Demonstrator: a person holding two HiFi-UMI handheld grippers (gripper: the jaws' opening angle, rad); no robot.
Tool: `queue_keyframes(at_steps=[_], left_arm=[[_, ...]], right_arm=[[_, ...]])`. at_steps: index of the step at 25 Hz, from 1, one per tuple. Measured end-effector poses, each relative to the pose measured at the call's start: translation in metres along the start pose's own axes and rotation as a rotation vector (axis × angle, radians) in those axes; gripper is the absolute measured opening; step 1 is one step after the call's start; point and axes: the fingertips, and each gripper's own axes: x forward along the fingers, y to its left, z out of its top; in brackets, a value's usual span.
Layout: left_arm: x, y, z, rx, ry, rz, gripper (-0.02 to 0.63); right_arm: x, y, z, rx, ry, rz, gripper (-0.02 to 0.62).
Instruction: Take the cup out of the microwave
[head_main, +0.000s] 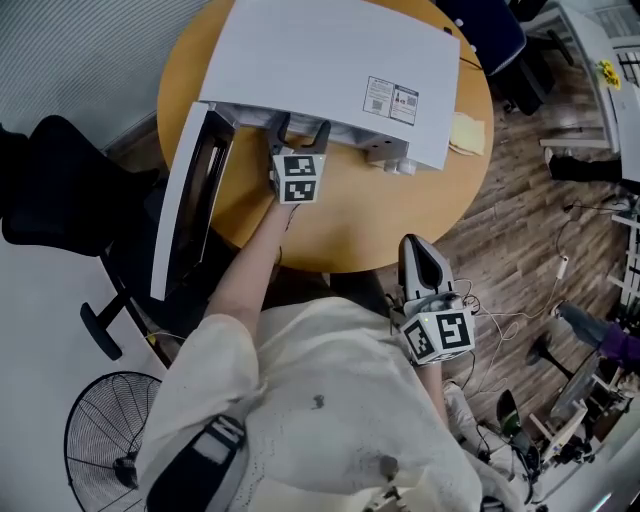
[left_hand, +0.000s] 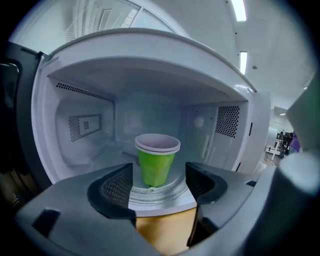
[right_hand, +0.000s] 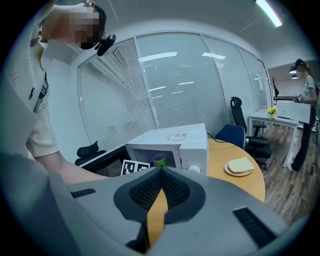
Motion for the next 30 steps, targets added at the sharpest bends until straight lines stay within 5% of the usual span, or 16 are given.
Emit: queue_keyframes(at_steps=[16, 21, 30], left_arm=[[0.035, 0.007, 0.002, 0.061, 0.028, 0.046, 0.333], [0.036, 0.009, 0.001, 0.069, 0.032, 0.050, 0.276], [0.028, 0.006, -0.001, 0.027, 0.020, 0.044, 0.265]], right_arm=[[0.008, -0.013, -0.006, 0.013, 0.027, -0.018, 0.008], [0.009, -0.012, -0.006, 0.010, 0.027, -0.015, 0.008], [0.006, -0.011, -0.007, 0.016, 0.019, -0.029, 0.008]])
